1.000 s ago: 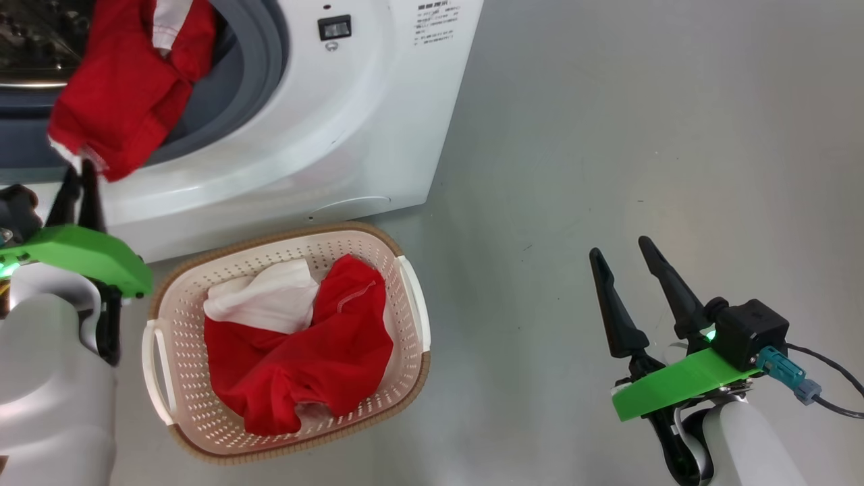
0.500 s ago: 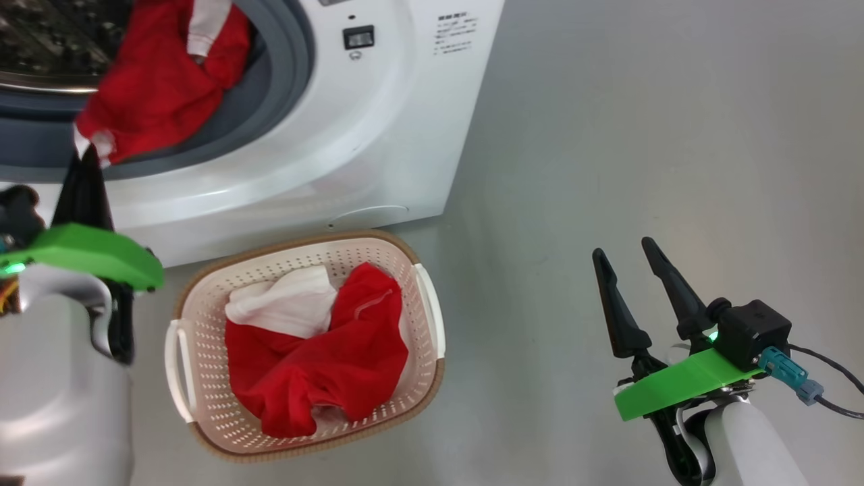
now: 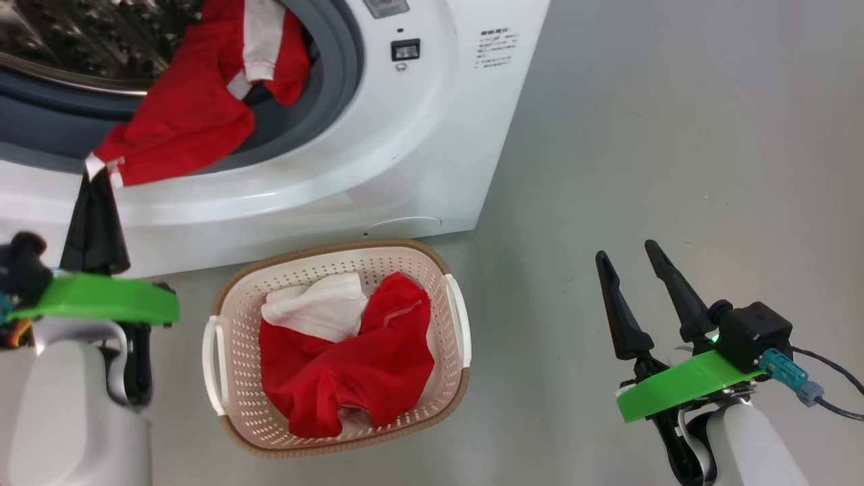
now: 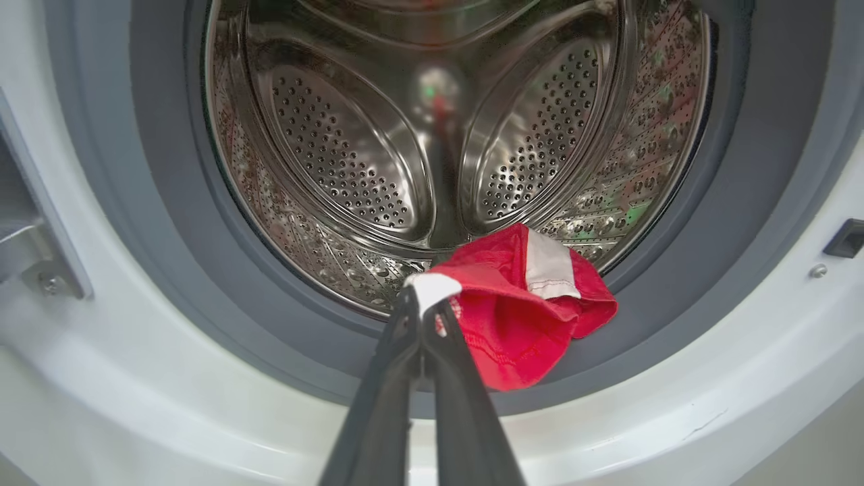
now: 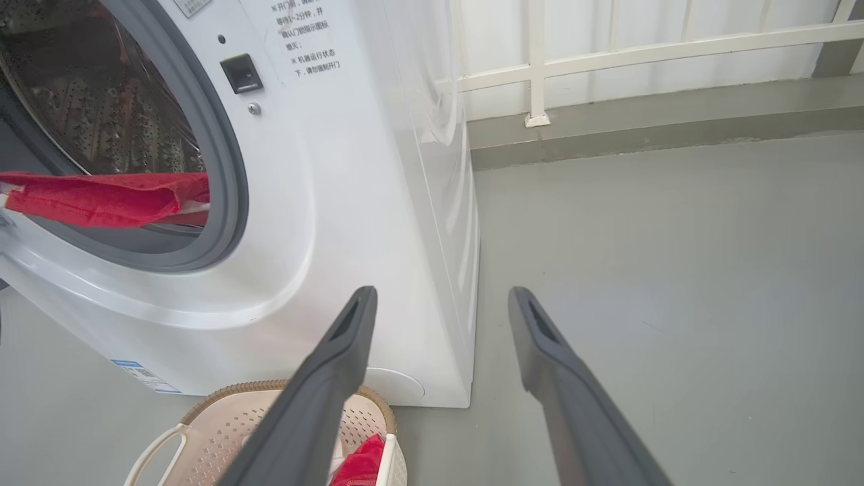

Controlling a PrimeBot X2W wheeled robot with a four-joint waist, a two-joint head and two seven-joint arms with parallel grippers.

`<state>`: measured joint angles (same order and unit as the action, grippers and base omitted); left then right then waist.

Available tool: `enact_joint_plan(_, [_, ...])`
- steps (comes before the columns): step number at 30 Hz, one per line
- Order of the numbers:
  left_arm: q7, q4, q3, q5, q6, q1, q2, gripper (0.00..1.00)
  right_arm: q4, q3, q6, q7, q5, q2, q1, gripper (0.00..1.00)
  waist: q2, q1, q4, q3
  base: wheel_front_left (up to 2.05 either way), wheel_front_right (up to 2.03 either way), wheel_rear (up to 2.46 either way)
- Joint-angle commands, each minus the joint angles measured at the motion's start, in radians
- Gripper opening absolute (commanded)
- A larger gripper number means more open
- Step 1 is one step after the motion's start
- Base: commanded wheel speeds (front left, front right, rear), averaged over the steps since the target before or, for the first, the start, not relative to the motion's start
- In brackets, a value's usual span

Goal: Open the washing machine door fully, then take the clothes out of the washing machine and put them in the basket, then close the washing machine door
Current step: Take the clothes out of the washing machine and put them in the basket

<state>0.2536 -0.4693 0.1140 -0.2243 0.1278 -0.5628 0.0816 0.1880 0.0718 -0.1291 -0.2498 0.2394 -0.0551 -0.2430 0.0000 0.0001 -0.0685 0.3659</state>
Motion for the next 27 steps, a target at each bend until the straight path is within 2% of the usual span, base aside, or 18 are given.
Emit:
enact_joint_plan(1, [0.008, 0.059, 0.020, -0.009, 0.003, 0.038, 0.029, 0.00, -0.020, 0.018, -0.002, -0.012, -0.009, 0.005, 0.020, 1.00, 0.0000, -0.0001, 0.007, -0.006, 0.00, 0.00, 0.00])
enact_joint_plan(12, [0.008, 0.270, 0.020, -0.015, 0.003, 0.200, 0.018, 0.00, -0.018, 0.007, -0.002, -0.012, -0.018, 0.005, 0.030, 1.00, 0.0000, -0.0001, 0.031, -0.014, 0.00, 0.00, 0.00])
enact_joint_plan(19, [0.008, 0.467, 0.038, 0.007, 0.003, 0.292, 0.003, 0.00, -0.015, 0.002, -0.002, -0.012, -0.025, 0.005, 0.038, 1.00, 0.0000, -0.0001, 0.048, -0.027, 0.00, 0.00, 0.00])
enact_joint_plan(27, [0.008, 0.694, 0.001, 0.023, 0.003, 0.358, -0.008, 0.00, -0.010, 0.003, -0.002, -0.012, -0.025, 0.001, 0.040, 1.00, 0.0000, -0.0001, 0.057, -0.037, 0.00, 0.00, 0.00])
